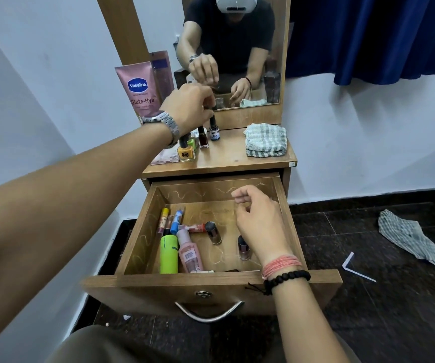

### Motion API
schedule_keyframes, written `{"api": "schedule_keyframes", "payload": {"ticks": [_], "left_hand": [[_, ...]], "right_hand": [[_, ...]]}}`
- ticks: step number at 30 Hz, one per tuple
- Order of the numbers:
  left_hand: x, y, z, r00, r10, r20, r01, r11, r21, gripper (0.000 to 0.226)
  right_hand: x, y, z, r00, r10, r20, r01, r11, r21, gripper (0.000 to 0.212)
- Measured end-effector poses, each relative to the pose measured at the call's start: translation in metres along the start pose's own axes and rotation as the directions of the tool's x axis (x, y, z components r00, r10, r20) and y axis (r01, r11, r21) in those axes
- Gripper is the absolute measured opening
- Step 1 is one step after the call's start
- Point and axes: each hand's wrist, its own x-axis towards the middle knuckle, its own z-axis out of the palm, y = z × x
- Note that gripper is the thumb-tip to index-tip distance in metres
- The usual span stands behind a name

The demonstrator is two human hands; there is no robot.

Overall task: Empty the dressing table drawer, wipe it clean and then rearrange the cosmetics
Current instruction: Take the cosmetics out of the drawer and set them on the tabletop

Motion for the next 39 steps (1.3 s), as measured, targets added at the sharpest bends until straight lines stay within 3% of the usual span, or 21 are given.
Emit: {"api": "schedule_keyframes", "payload": {"ticks": [4, 7, 10, 13, 18, 23, 30, 39], "left_hand": [[-0.05, 0.005, -0.013, 0.995, 0.066, -0.07, -0.07, 0.996, -0.046, 0.013], [-0.098, 0.005, -0.008, 0.997, 0.035, -0.069, -0.046, 0.986, -0.158, 0.011], [-0.138, 0.0, 0.01, 0.99, -0.006, 0.142, 0.025, 0.991, -0.131, 0.012], [-0.158, -0.012, 0.033, 0.928, -0.104, 0.359, 0.118, 0.993, -0.019, 0.017], [-0.163, -0.022, 0.075, 0.807, -0.239, 0.54, 0.197, 0.971, 0.136, 0.023], [-0.156, -0.028, 0.095, 0.807, -0.255, 0.533, 0.174, 0.965, 0.198, 0.024], [-0.153, -0.027, 0.11, 0.808, -0.343, 0.48, 0.263, 0.938, 0.227, 0.024], [-0.151, -0.018, 0.096, 0.862, -0.321, 0.394, 0.359, 0.933, -0.026, 0.028]], "right_hand": [[0.0, -0.001, 0.002, 1.0, -0.002, 0.0, 0.002, 1.0, -0.027, 0.027], [-0.001, -0.001, 0.002, 1.0, 0.019, 0.007, -0.019, 0.999, -0.043, 0.027], [-0.002, -0.002, 0.003, 0.999, 0.041, 0.014, -0.041, 0.998, -0.055, 0.026], [-0.006, -0.006, 0.004, 0.999, 0.035, 0.024, -0.033, 0.996, -0.077, 0.024], [-0.012, -0.005, 0.007, 0.998, 0.05, 0.039, -0.045, 0.991, -0.127, 0.023], [-0.011, -0.004, 0.007, 0.998, 0.049, 0.042, -0.044, 0.992, -0.115, 0.021], [-0.008, -0.002, 0.008, 0.997, 0.047, 0.056, -0.041, 0.994, -0.103, 0.021], [-0.008, -0.001, 0.008, 0.997, 0.042, 0.061, -0.037, 0.996, -0.084, 0.02]]}}
